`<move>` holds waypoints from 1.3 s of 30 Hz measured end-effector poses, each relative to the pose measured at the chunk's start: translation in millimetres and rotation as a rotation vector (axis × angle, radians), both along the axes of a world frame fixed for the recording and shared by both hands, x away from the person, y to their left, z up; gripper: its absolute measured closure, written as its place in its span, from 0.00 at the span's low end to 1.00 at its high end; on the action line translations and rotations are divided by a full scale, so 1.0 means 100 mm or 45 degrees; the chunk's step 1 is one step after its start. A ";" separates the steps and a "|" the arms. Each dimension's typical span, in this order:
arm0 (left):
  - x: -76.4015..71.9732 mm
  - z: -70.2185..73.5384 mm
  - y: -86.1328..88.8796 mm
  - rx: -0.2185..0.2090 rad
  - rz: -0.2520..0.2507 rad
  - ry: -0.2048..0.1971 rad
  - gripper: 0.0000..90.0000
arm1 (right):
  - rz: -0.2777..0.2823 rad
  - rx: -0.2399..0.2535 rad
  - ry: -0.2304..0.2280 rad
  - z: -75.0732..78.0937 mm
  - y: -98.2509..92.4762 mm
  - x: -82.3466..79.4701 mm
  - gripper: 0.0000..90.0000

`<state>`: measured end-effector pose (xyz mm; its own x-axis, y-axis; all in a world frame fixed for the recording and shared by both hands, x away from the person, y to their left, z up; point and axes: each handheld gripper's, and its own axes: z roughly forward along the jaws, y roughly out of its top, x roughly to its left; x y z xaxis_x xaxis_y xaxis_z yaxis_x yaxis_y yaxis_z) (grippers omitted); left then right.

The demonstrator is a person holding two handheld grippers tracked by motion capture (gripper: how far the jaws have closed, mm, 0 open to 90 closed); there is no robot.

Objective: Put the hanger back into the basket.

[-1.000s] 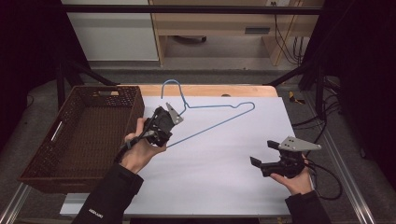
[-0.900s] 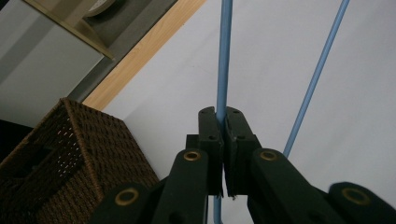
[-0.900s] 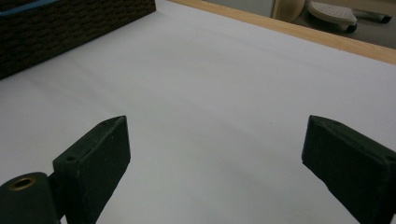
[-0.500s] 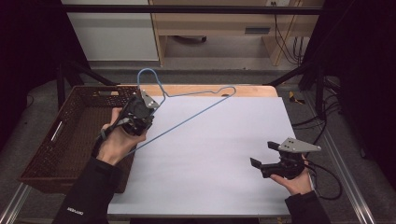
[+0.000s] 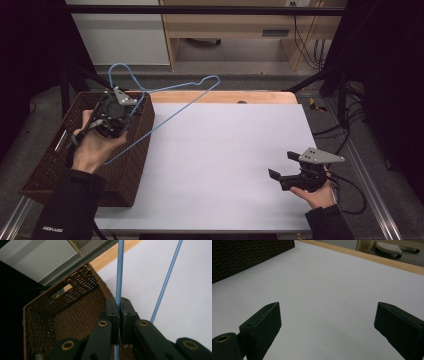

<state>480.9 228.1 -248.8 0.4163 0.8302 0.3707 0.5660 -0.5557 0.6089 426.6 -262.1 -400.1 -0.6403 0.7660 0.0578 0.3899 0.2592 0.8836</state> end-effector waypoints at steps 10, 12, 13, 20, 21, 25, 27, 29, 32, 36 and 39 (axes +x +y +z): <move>0.01 0.00 0.43 0.004 0.128 -0.017 0.97 | -0.007 -0.002 -0.002 0.00 0.00 0.00 0.08; 0.02 -0.02 0.52 0.011 0.160 -0.016 0.97 | -0.005 -0.002 -0.002 0.00 0.00 0.00 0.08; 0.02 -0.02 0.57 0.008 0.172 -0.012 0.97 | -0.005 -0.002 -0.002 0.00 0.00 0.00 0.08; 0.01 -0.11 0.87 0.049 0.250 -0.007 0.97 | -0.003 -0.008 0.004 0.00 0.00 0.00 0.07; 0.01 -0.13 0.92 0.052 0.263 0.000 0.97 | -0.004 -0.010 0.001 0.00 0.00 0.00 0.07; 0.00 -0.20 1.05 0.062 0.296 0.009 0.97 | -0.005 -0.010 0.004 0.00 0.00 0.00 0.07; -0.01 -0.23 1.11 0.071 0.311 0.005 0.97 | -0.006 -0.010 0.004 0.00 0.00 0.00 0.07; -0.01 -0.26 1.16 0.086 0.326 0.007 0.97 | -0.007 -0.012 0.004 0.00 0.00 0.01 0.07; -0.01 -0.31 1.23 0.106 0.339 0.028 0.97 | -0.003 -0.012 0.006 -0.01 0.01 0.00 0.07; 0.00 -0.39 1.31 0.125 0.365 0.040 0.97 | -0.003 -0.015 0.006 -0.01 0.00 0.01 0.07; 0.00 -0.45 1.35 0.131 0.367 0.056 0.97 | -0.001 -0.013 0.006 -0.01 0.00 0.01 0.07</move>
<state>481.3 362.7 -293.7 0.1866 0.8756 0.4456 0.7337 -0.4258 0.5295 427.2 -261.7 -400.7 -0.6392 0.7672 0.0531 0.3945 0.2677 0.8790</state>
